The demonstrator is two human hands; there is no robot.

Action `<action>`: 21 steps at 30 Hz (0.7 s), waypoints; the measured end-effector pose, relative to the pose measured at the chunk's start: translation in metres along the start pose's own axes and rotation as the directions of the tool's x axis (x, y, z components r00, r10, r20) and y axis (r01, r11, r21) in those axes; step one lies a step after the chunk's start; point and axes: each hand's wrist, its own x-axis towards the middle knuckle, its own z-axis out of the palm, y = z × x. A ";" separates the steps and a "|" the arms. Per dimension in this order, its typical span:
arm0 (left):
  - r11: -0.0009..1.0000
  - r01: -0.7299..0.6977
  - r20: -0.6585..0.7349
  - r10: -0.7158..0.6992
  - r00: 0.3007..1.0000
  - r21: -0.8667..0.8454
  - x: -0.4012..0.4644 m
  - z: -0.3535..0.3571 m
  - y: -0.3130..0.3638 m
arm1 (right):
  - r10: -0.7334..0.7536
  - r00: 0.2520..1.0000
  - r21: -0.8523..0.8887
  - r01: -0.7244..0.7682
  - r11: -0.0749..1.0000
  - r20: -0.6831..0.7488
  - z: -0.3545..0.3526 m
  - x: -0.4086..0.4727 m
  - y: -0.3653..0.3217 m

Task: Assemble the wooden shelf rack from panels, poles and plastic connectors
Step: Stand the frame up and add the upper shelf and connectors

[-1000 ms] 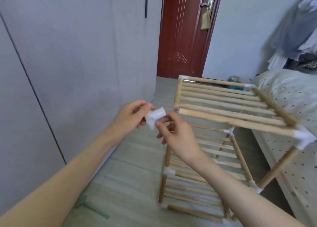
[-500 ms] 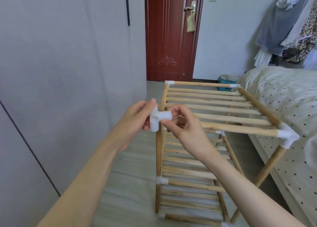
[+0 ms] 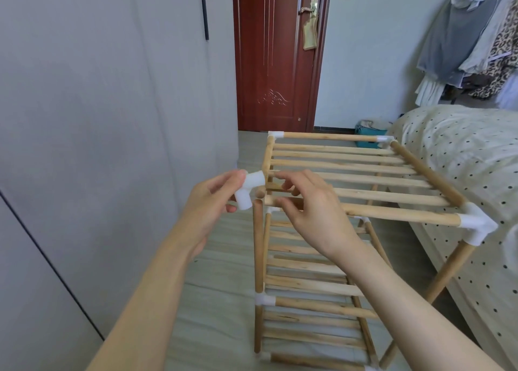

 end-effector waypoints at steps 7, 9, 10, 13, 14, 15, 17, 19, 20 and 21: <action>0.987 0.098 0.048 -0.093 0.995 -0.128 0.007 0.008 -0.013 | 0.078 0.994 -0.139 -0.068 0.988 0.072 0.005 0.010 0.003; 0.961 0.141 0.002 -0.144 0.990 -0.236 0.011 0.006 -0.016 | 0.072 0.995 -0.144 -0.062 0.988 0.067 0.006 0.011 0.003; 0.948 0.160 -0.012 -0.170 0.985 -0.276 0.012 0.005 -0.018 | 0.071 0.995 -0.137 -0.060 0.989 0.075 0.006 0.011 0.003; 0.922 0.189 0.007 -0.199 0.980 -0.339 0.013 0.003 -0.024 | 0.068 0.988 -0.160 -0.046 0.986 0.137 0.003 0.011 0.004; 0.913 0.192 0.016 -0.200 0.980 -0.360 0.012 0.002 -0.026 | 0.066 0.985 -0.173 -0.038 0.984 0.160 0.002 0.010 0.004; 0.905 0.195 0.028 -0.199 0.980 -0.377 0.012 0.002 -0.028 | 0.068 0.980 -0.175 -0.035 0.984 0.184 0.001 0.010 0.004; 0.904 0.190 0.074 -0.174 0.982 -0.383 0.010 0.001 -0.030 | 0.077 0.971 -0.165 -0.040 0.986 0.227 -0.001 0.010 0.004; 0.913 0.172 0.120 -0.137 0.983 -0.369 0.008 0.002 -0.032 | 0.082 0.965 -0.171 -0.040 0.985 0.249 -0.001 0.011 0.004; 0.915 0.167 0.130 -0.127 0.983 -0.368 0.008 0.004 -0.033 | 0.084 0.964 -0.174 -0.040 0.984 0.254 -0.002 0.010 0.004; 0.914 0.163 0.131 -0.123 0.984 -0.373 0.009 0.005 -0.033 | 0.084 0.963 -0.174 -0.040 0.984 0.255 -0.002 0.010 0.005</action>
